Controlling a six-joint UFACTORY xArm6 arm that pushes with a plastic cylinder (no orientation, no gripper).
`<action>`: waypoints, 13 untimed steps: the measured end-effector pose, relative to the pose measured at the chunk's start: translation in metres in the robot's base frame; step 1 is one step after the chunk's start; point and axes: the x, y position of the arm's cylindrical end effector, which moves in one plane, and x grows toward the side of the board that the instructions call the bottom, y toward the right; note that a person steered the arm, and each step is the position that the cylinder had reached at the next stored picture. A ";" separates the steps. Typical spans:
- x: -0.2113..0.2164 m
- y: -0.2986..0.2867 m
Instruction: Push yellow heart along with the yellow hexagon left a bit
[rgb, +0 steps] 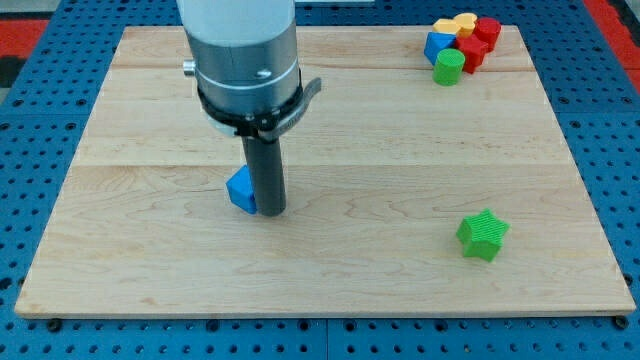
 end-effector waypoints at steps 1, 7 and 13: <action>-0.009 -0.011; -0.200 0.388; -0.304 0.256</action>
